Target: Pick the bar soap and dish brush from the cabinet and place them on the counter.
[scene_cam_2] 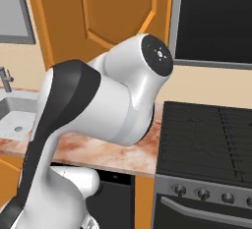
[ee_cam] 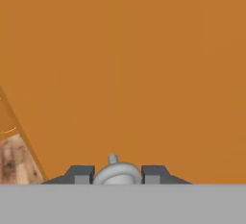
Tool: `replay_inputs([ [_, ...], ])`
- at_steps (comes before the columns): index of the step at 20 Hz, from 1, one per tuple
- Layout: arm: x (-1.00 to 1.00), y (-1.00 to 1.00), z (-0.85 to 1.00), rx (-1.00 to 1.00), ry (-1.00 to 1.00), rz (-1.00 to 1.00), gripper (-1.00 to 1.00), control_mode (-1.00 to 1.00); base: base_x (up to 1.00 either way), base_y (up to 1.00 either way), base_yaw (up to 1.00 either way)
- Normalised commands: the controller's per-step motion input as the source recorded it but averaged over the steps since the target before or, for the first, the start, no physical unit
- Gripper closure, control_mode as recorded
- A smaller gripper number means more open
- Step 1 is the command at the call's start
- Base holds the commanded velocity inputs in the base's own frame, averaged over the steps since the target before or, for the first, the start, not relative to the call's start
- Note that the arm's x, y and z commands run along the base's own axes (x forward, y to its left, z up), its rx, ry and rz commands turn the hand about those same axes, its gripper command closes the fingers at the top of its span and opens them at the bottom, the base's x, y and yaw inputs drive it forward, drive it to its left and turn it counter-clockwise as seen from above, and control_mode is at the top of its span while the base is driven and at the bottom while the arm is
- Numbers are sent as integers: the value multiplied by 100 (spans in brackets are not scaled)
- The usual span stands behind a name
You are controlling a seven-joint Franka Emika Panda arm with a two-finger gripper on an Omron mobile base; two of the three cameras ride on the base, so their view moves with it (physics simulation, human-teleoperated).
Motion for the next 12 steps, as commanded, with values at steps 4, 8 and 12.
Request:
replay_inputs([
  [4,-3,-51,-16,0,3,5,100,-100,0,0,0],
  [8,-1,-48,-15,0,2,6,100,-100,0,0,0],
  [12,0,-38,-5,1,0,8,100,-100,0,0,0],
])
